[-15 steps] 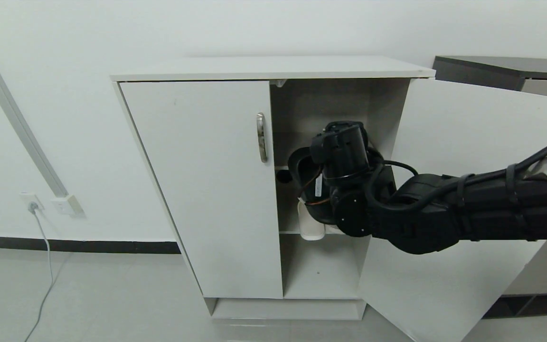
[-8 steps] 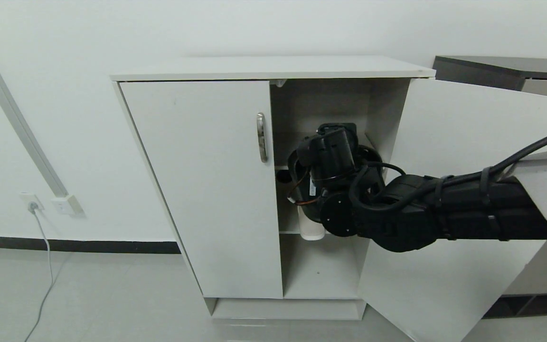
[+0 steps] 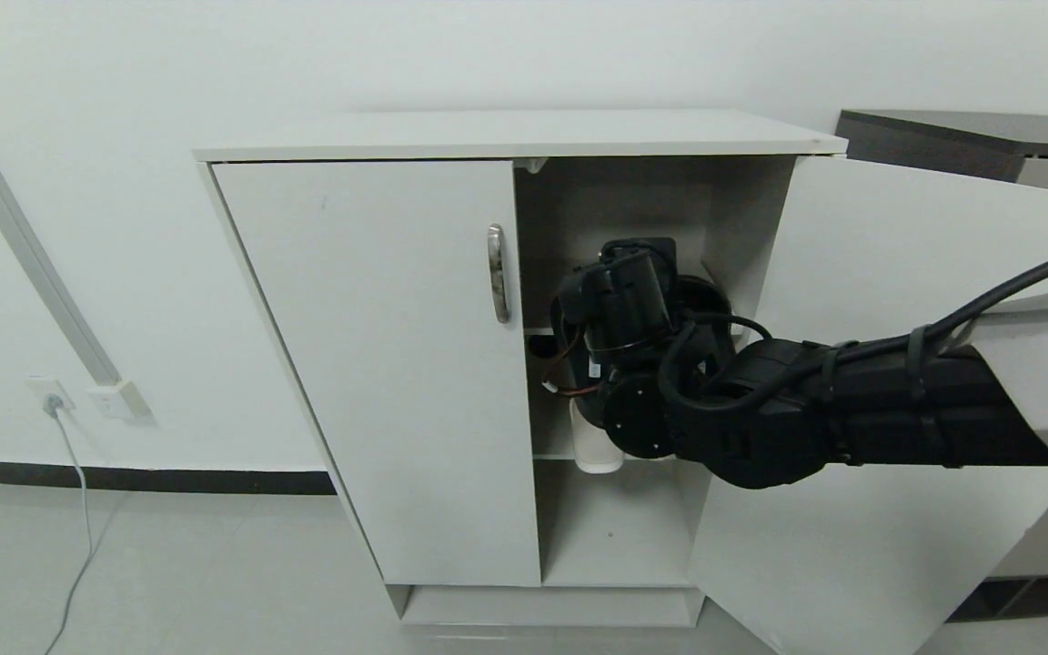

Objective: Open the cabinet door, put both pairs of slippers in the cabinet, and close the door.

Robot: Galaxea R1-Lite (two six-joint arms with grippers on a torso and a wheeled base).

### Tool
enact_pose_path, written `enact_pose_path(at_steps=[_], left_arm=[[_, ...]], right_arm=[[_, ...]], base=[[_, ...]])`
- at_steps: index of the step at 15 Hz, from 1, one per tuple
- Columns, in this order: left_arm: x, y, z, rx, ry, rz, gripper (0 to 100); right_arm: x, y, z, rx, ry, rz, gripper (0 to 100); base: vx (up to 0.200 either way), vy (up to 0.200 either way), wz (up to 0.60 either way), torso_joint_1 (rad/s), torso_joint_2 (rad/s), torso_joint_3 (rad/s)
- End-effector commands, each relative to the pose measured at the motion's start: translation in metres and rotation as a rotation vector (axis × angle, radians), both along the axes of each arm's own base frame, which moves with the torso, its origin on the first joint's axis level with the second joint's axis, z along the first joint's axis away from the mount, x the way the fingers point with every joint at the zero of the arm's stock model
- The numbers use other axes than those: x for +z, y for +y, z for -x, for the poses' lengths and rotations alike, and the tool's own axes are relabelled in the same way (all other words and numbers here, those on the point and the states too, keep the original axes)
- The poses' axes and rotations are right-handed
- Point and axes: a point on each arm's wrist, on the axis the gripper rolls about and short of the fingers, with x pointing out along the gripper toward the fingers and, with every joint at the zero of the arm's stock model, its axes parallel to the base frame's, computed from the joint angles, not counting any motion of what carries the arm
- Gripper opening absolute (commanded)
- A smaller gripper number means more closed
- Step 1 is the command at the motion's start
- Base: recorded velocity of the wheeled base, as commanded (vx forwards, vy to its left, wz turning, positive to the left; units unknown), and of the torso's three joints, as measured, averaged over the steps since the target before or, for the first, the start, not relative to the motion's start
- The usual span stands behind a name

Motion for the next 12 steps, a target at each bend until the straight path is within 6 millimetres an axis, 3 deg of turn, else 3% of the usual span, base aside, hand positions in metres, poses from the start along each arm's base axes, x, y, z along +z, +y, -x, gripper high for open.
enact_pose_path(at_steps=[1,6,8,12], left_arm=[[0.0,0.0,0.0,0.001,0.0,0.001,0],[0.0,0.0,0.0,0.002,0.0,0.002,0],[0.0,0.0,0.0,0.002,0.0,0.002,0],[0.0,0.0,0.0,0.002,0.0,0.004,0]], right_arm=[[-0.001,0.0,0.0,0.001,0.002,0.002,0],[-0.004,-0.001,-0.001,-0.001,0.007,0.007,0],[-0.001,0.0,-0.002,0.012,0.003,0.008,0],[-0.001,0.0,-0.029,-0.025,-0.019,-0.011,0]], base=[[0.2,0.0,0.0,0.002,0.0,-0.007],[0.2,0.0,0.0,0.005,0.0,0.005],[0.0,0.0,0.0,0.0,0.0,0.0],[0.0,0.0,0.0,0.0,0.0,0.0]])
